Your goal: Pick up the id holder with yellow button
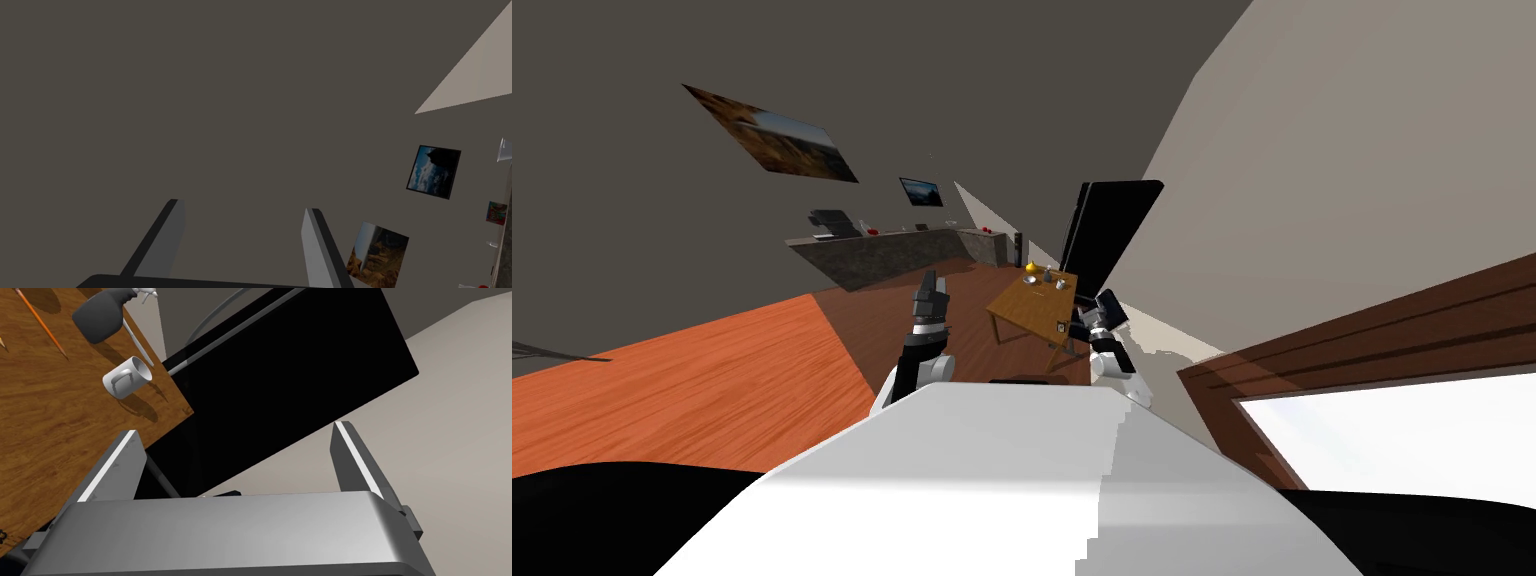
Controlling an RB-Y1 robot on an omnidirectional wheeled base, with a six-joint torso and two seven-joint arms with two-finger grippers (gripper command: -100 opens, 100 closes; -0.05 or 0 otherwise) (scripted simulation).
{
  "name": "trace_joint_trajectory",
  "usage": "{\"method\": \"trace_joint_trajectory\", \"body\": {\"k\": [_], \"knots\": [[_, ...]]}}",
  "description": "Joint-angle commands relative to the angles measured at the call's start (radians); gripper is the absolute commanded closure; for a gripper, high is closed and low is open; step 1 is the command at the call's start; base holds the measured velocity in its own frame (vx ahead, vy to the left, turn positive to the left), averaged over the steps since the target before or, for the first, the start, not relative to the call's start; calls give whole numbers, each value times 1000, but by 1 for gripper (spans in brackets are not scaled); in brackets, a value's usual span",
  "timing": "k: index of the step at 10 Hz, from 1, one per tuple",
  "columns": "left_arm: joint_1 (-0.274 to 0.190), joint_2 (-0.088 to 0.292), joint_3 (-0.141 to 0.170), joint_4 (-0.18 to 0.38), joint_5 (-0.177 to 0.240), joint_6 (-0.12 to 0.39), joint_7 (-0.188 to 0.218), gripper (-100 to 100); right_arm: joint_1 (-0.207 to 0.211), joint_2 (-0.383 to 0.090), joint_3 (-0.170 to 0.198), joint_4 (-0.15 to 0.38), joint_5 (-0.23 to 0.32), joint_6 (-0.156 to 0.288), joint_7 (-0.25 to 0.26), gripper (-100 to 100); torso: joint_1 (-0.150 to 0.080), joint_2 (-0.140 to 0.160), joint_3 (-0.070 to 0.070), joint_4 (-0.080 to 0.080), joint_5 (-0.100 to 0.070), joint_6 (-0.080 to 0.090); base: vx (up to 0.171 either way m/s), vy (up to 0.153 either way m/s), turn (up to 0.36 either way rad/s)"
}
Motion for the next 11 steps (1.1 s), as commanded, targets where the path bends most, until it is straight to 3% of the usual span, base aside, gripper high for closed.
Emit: {"method": "trace_joint_trajectory", "body": {"k": [1, 2, 3, 4, 5, 6, 8, 9, 10, 11], "knots": [[0, 0, 0, 0, 0, 0, 0, 0, -16, -18, -5, 47, -20, 21, -28, -100, 0, 0, 0, 0, 0, 0, 7, -8, 88], [0, 0, 0, 0, 0, 0, 0, 0, -40, -41, -14, 88, -59, 60, -69, -100, 0, 0, 0, 0, 0, 0, 13, -9, 134], [0, 0, 0, 0, 0, 0, 0, 0, -40, -41, -14, 105, -59, 67, -72, -100, 0, -1, 0, 0, 0, 0, 13, -13, 72], [0, 0, 0, 0, 0, 0, 0, 0, -65, -64, -23, 141, -98, 112, -114, -100, -1, 0, 0, 0, 0, 0, 14, -8, 141], [0, 0, 0, 0, 0, 0, 0, 0, -65, -64, -23, 165, -98, 115, -116, -100, 0, -1, 0, 0, 0, 0, 13, -10, 70], [0, 0, 0, 0, 0, 0, 0, 0, -89, -86, -32, 192, -138, 159, -159, -100, 0, 0, 0, 0, 0, 1, 16, -6, 111], [0, 0, 0, 0, 0, 0, 0, 0, -89, -86, -32, 225, -138, 163, -161, -100, 0, -1, 0, 0, 0, 1, 10, -5, 38], [0, 0, 0, 0, 0, 0, 0, 0, -112, -107, -41, 266, -178, 210, -207, -100, 0, 0, 0, 0, 0, 1, 10, -4, 134], [0, 0, 0, 0, 0, 0, 0, 0, -112, -107, -41, 287, -178, 212, -207, -100, 0, 0, 0, 0, 0, 0, 14, -10, 88], [0, 0, 0, 0, 0, 0, 0, 0, -136, -127, -51, 331, -219, 247, -252, -100, 0, 0, 0, 0, 0, 1, 20, -6, 139]]}}
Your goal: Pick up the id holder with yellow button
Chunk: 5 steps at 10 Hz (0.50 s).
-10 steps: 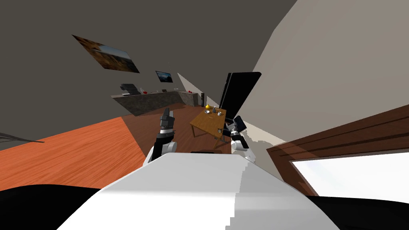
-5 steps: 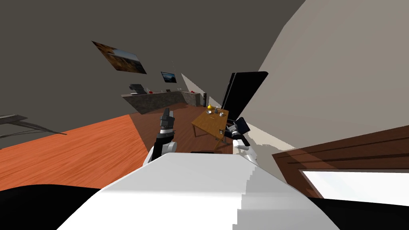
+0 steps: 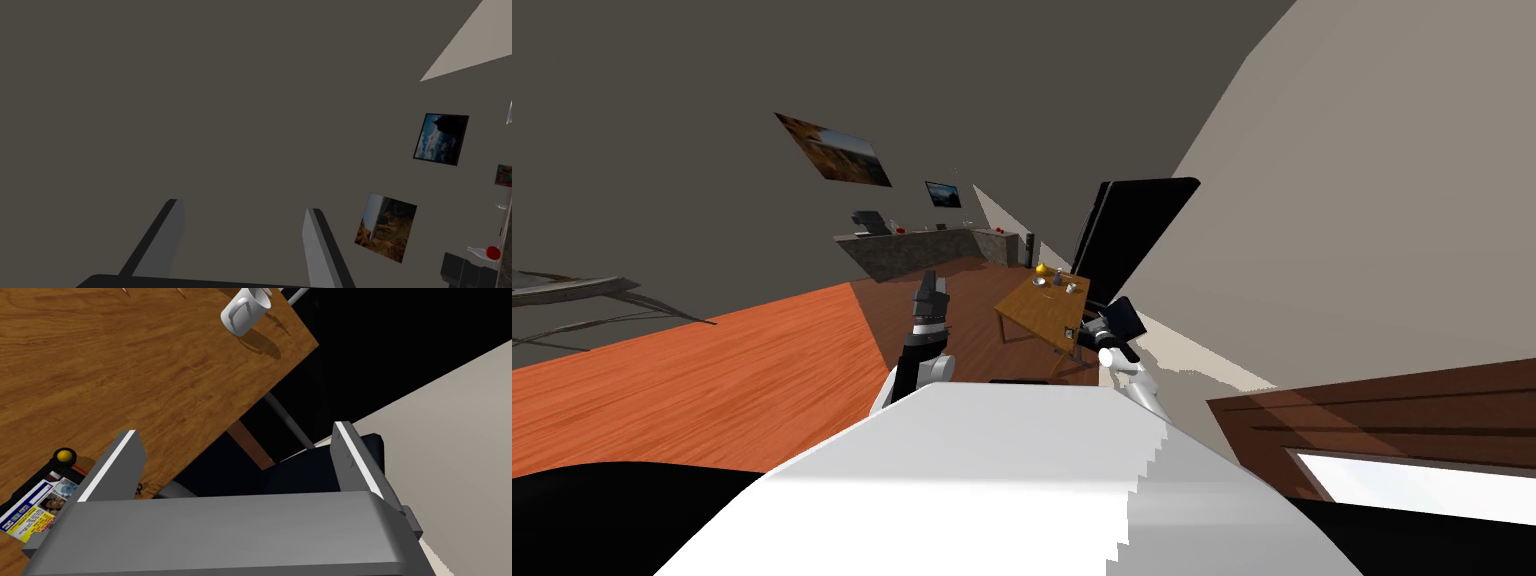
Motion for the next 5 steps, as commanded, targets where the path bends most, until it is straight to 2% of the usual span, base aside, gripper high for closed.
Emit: {"method": "trace_joint_trajectory", "body": {"k": [1, 2, 4, 5], "knots": [[0, 0, 0, 0, 0, 0, 0, 0, -11, -13, -3, 45, -22, 34, -27, -100, 0, 0, 0, 0, 0, 0, 20, -8, 65], [0, 0, 0, 0, 0, 0, 0, 0, -34, -32, -12, 69, -63, 73, -69, -100, 0, 0, 0, 0, 0, 1, 24, -8, 122], [0, 0, 0, 0, 0, 0, 0, 0, -34, -32, -12, 108, -63, 83, -72, -100, 0, 0, 0, 0, 0, 1, 16, -8, 32], [0, 0, 0, 0, 0, 0, 0, 0, -57, -52, -22, 143, -103, 132, -117, -100, 0, 1, 0, 0, 0, 1, 16, -1, 125]]}}
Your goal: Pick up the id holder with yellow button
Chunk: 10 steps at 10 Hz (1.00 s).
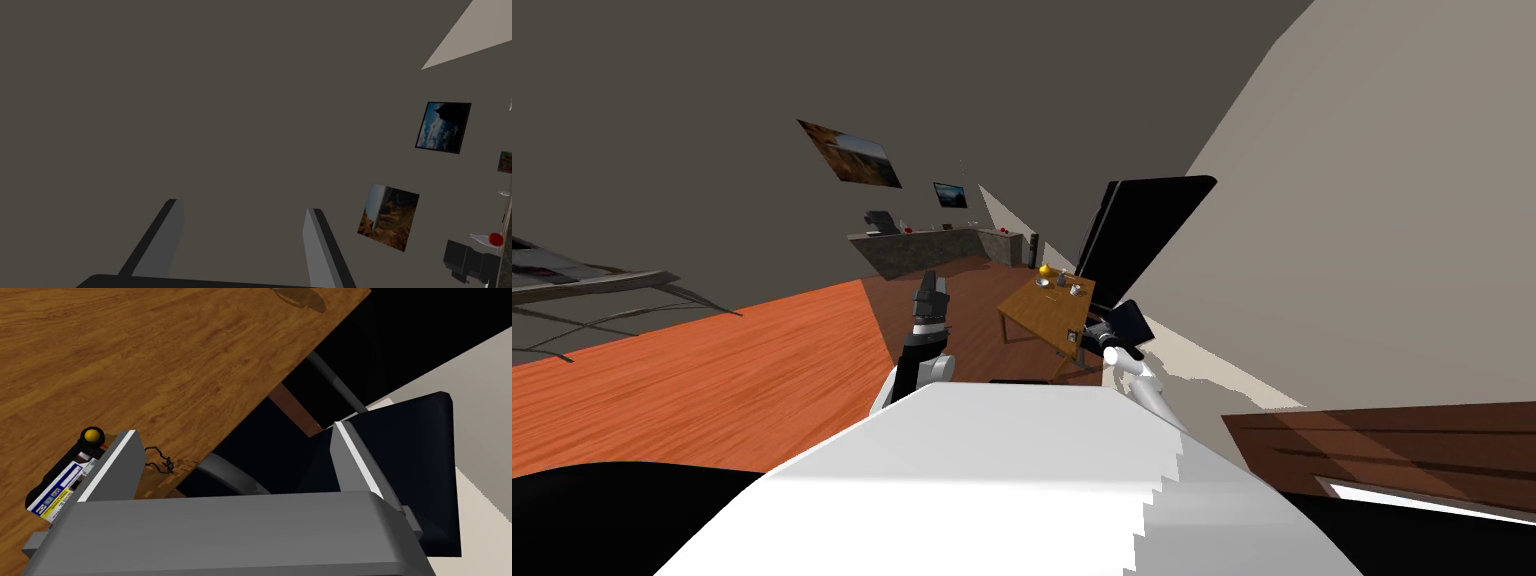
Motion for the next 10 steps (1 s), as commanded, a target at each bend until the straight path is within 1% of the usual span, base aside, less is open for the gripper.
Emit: {"method": "trace_joint_trajectory", "body": {"k": [1, 2, 3, 4, 5, 6, 7, 8, 9, 10], "knots": [[0, 0, 0, 0, 0, 0, 0, 0, -14, -5, -1, 50, -18, 21, -23, -100, 0, 0, 0, 0, 0, 0, 20, -7, 75], [0, 0, 0, 0, 0, 0, 0, 0, -36, -24, -11, 88, -58, 61, -66, -100, 0, 0, 0, 0, 0, 0, 29, -7, 136], [0, 0, 0, 0, 0, 0, 0, 0, -36, -24, -11, 115, -58, 70, -67, -100, 0, -1, -1, 0, 0, 0, 24, -9, 69], [0, 0, 0, 0, 0, 0, 0, 0, -58, -42, -21, 155, -98, 101, -108, -100, 0, -1, 0, 0, 0, 1, 28, -2, 122], [0, 0, 0, 0, 0, 0, 0, 0, -58, -42, -21, 175, -98, 117, -110, -100, 0, -1, 0, 0, 0, 0, 25, -5, 64], [0, 0, 0, 0, 0, 0, 0, 0, -79, -60, -31, 217, -136, 147, -152, -100, 0, -1, 0, 0, 0, 1, 29, -8, 93], [0, 0, 0, 0, 0, 0, 0, 0, -79, -60, -31, 234, -136, 164, -152, -100, 0, -1, -1, 0, 0, 0, 23, -7, 70], [0, 0, 0, 0, 0, 0, 0, 0, -99, -77, -40, 279, -174, 193, -192, -100, 0, -1, 0, 0, 0, 1, 28, -6, 152], [0, 0, 0, 0, 0, 0, 0, 0, -99, -77, -40, 292, -174, 210, -193, -100, 0, -1, -1, 0, 0, 0, 27, -7, 60], [0, 0, 0, 0, 0, 0, 0, 0, -119, -93, -50, 326, -210, 247, -232, -100, 0, -1, 0, 0, 0, 1, 30, -2, 88]]}}
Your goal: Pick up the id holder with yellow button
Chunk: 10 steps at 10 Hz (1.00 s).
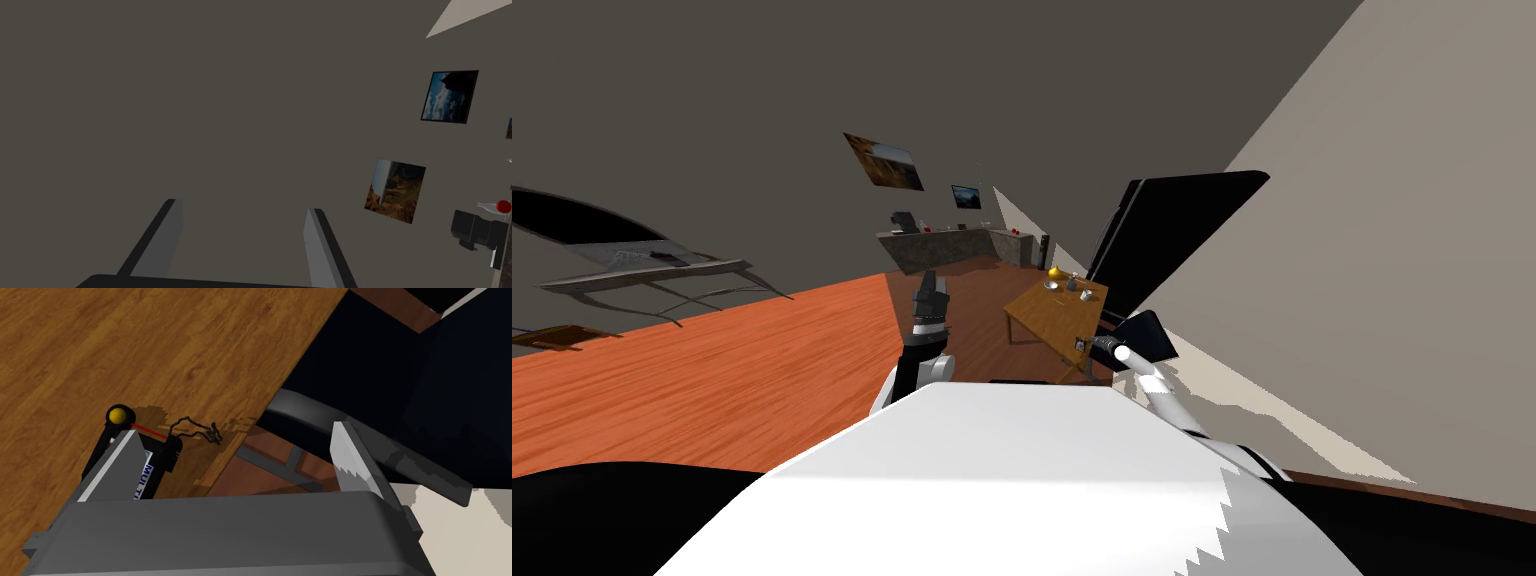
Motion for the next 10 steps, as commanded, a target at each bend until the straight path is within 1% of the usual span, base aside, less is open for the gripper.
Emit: {"method": "trace_joint_trajectory", "body": {"k": [1, 2, 3, 4, 5, 6, 7, 8, 9, 10], "knots": [[0, 0, 0, 0, 0, 0, 0, 0, -6, -6, -13, 28, -3, 39, -31, -100, 0, 0, 0, 0, 0, 0, 27, -4, 58], [0, 0, 0, 0, 0, 0, 0, 0, -25, -21, -22, 68, -38, 70, -67, -100, 0, 0, 0, 0, 0, 0, 31, -4, 114], [0, 0, 0, 0, 0, 0, 0, 0, -25, -21, -22, 82, -38, 81, -68, -100, 0, 0, 0, 0, 0, 0, 28, -9, 55], [0, 0, 0, 0, 0, 0, 0, 0, -43, -35, -31, 126, -71, 116, -104, -100, 0, 0, 0, 0, 0, 0, 31, -9, 91], [0, 0, 0, 0, 0, 0, 0, 0, -43, -35, -31, 134, -71, 121, -104, -100, 0, 0, 0, 0, 0, 0, 25, -6, 58], [0, 0, 0, 0, 0, 0, 0, 0, -60, -48, -41, 176, -103, 160, -137, -100, 0, 0, 0, 0, 0, 0, 28, -4, 95], [0, 0, 0, 0, 0, 0, 0, 0, -77, -59, -50, 207, -132, 185, -165, -100, 0, 0, 0, 0, 0, 0, 36, -6, 131], [0, 0, 0, 0, 0, 0, 0, 0, -77, -59, -50, 230, -132, 196, -168, -100, 0, 0, 0, 0, 0, 0, 28, -7, 44], [0, 0, 0, 0, 0, 0, 0, 0, -77, -59, -50, 230, -132, 196, -168, -100, 0, 0, 0, 0, 0, 1, 14, -4, -12], [0, 0, 0, 0, 0, 0, 0, 0, -92, -70, -58, 265, -160, 229, -197, -100, 0, 1, 1, 0, 0, 1, 19, -5, 90]]}}
